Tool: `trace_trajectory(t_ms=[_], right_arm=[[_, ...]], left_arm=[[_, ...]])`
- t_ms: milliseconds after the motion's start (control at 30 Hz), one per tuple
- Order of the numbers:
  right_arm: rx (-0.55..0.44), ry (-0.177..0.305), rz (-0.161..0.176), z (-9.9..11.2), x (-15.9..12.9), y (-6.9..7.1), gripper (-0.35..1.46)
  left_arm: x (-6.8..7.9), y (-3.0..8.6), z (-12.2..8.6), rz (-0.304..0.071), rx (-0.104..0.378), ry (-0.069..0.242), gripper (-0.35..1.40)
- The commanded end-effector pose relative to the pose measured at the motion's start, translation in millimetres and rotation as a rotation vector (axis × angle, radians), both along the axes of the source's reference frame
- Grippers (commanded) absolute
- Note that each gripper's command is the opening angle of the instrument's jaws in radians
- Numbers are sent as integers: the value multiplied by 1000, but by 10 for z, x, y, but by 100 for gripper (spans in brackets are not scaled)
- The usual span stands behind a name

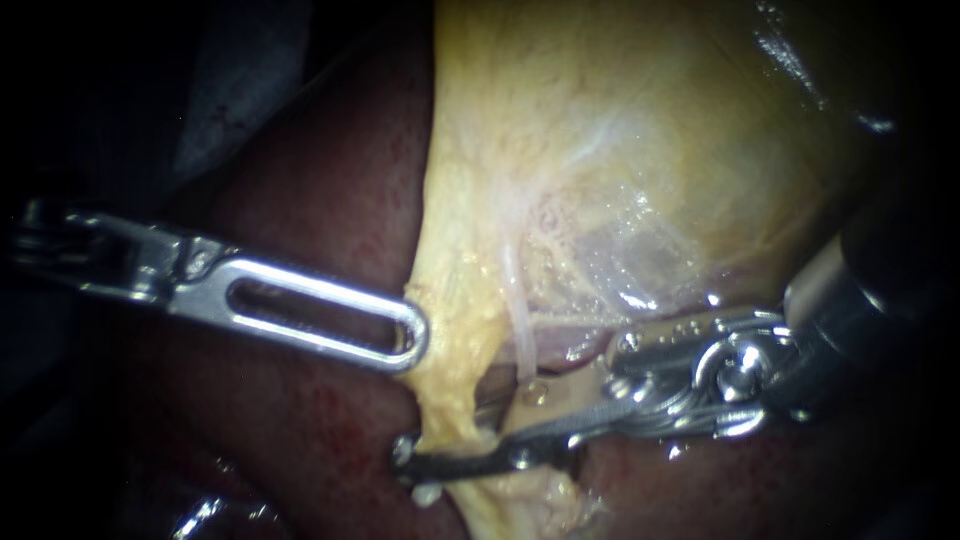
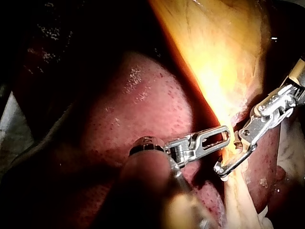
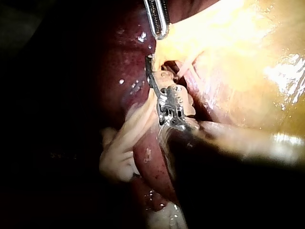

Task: Going back second clip left tube

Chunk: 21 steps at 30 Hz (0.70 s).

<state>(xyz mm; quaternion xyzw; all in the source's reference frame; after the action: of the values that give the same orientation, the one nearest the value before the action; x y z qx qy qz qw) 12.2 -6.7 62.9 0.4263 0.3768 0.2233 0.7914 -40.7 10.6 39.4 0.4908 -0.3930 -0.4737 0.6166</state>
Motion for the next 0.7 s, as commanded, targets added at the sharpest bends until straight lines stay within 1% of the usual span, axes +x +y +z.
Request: trace_trajectory(t_ms=[33,367,400,433,467,600,700], right_arm=[[0,0,0,0,0,0,-34],[0,0,0,0,0,0,-34],[0,0,0,0,0,0,-32],[1,1,-3,0,0,0,-24],[-3,-1,5,0,0,-1,-8],[-13,-5,21,1,1,0,23],[-13,-9,31,1,2,0,34]], left_arm=[[0,0,0,0,-1,0,-35],[0,0,0,0,-1,0,-35],[0,0,0,0,-1,0,-35],[0,0,0,0,-1,0,-35],[0,0,0,0,-1,0,-35],[0,0,0,0,-1,0,-35],[0,0,0,0,-1,0,-35]])
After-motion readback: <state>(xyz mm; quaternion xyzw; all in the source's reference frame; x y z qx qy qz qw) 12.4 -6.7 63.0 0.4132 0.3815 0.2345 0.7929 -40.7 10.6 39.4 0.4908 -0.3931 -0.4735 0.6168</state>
